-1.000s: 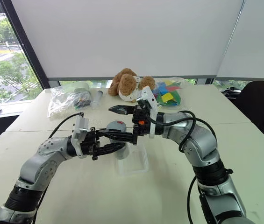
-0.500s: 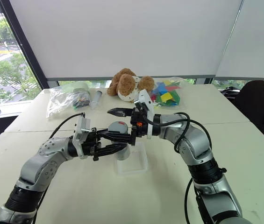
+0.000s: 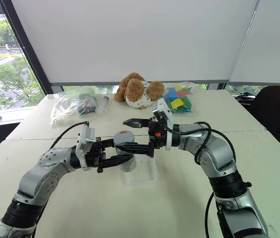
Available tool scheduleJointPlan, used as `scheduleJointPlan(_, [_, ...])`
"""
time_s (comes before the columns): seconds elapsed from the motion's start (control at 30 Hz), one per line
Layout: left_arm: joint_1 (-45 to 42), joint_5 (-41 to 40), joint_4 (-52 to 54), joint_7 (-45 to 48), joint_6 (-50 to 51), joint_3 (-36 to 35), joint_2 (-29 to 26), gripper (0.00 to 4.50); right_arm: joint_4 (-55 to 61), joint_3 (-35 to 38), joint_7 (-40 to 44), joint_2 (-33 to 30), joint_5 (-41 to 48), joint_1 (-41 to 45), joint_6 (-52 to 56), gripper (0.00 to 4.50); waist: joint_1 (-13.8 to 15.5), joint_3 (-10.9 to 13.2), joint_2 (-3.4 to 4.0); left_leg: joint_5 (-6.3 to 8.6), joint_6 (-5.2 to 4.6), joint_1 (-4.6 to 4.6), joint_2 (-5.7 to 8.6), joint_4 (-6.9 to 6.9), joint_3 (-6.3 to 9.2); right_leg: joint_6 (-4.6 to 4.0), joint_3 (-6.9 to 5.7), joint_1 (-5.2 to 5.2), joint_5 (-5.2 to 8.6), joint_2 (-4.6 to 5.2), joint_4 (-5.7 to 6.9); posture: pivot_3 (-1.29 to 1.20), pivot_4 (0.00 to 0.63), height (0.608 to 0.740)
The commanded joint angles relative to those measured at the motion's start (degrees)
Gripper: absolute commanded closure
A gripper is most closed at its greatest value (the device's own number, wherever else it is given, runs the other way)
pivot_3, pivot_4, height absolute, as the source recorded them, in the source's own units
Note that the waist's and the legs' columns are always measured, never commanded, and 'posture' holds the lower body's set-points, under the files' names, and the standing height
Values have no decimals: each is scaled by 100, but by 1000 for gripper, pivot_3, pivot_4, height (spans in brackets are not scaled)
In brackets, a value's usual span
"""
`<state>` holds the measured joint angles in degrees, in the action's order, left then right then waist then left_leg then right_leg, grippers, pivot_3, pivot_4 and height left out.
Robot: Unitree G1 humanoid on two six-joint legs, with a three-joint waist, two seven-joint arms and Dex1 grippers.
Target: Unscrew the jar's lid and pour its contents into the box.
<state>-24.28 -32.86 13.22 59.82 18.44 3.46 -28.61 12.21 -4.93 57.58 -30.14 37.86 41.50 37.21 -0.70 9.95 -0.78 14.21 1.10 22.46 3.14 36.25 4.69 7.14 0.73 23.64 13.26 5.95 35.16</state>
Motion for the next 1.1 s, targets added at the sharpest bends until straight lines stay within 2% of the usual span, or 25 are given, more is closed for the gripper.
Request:
scheduleJointPlan(0.03, [-6,-47,239,132,-171,-53,-13,2338,31,433,-80,-181,103,-118,40,62,1,0,0,0,0,0,0,0,0,0,0,0,0,0,0,0,150,740])
scheduleJointPlan(0.27, [8,-6,191,149,-209,-63,-15,2338,329,821,164,-400,693,-452,131,62,11,0,0,0,0,0,-1,0,-1,0,0,-1,0,0,-2,0,150,740])
scheduleJointPlan(0.5, [15,24,139,182,-258,-61,-7,2338,676,872,23,-258,1231,-239,433,62,-9,1,0,0,0,-1,-4,-1,-1,0,0,-2,0,-1,-3,0,150,740])
scheduleJointPlan(0.63, [14,28,140,179,-266,-40,17,2338,835,578,-92,-84,1158,-58,471,62,2,0,0,0,0,-1,-4,0,0,0,0,-2,0,0,-3,0,150,740])
scheduleJointPlan(0.8, [2,26,125,211,-264,-18,21,2338,682,105,-182,-76,514,228,262,62,5,1,1,0,0,0,-3,1,-1,-1,0,-2,0,0,-3,0,150,740])
scheduleJointPlan(1.1, [-62,47,81,220,-252,-23,58,2338,393,-309,19,21,-117,160,-167,62,1,1,1,0,0,0,-2,0,0,0,0,-2,0,0,-4,0,150,740])
